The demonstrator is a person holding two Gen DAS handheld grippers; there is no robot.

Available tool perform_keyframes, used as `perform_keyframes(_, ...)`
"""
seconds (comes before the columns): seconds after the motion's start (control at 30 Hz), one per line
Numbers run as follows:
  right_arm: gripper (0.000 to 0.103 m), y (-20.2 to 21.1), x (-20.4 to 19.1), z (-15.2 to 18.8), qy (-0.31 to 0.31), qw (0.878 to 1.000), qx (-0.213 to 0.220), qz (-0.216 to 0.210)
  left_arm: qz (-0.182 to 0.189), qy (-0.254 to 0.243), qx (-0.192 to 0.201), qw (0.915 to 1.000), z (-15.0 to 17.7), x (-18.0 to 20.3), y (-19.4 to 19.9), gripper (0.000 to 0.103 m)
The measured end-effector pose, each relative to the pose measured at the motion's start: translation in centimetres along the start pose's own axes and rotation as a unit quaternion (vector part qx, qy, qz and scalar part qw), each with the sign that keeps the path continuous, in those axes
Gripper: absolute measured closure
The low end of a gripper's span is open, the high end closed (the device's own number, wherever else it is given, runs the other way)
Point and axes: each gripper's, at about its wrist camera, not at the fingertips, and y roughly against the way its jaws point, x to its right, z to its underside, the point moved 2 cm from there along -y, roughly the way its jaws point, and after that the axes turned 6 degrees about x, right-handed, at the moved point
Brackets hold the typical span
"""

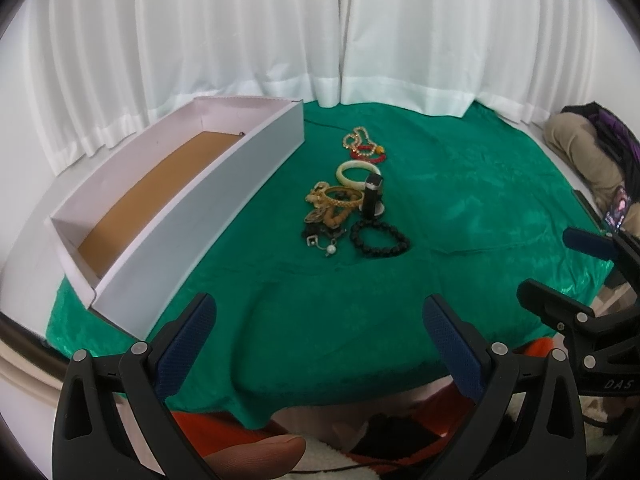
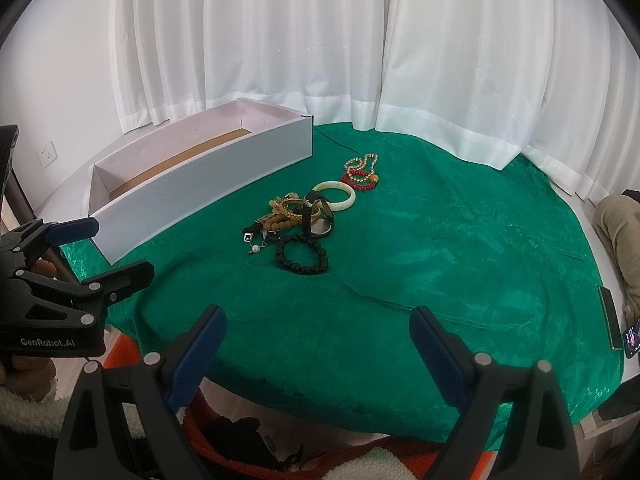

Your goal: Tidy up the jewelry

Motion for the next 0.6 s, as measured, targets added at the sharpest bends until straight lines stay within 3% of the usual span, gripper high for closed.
perform_keyframes(0.6, 0.008, -0.13, 0.1, 0.34, -0.001, 1.0, -0.001, 0.0, -0.018, -0.012, 0.004, 0.9998, -0.33, 0.16, 0.21, 0.0)
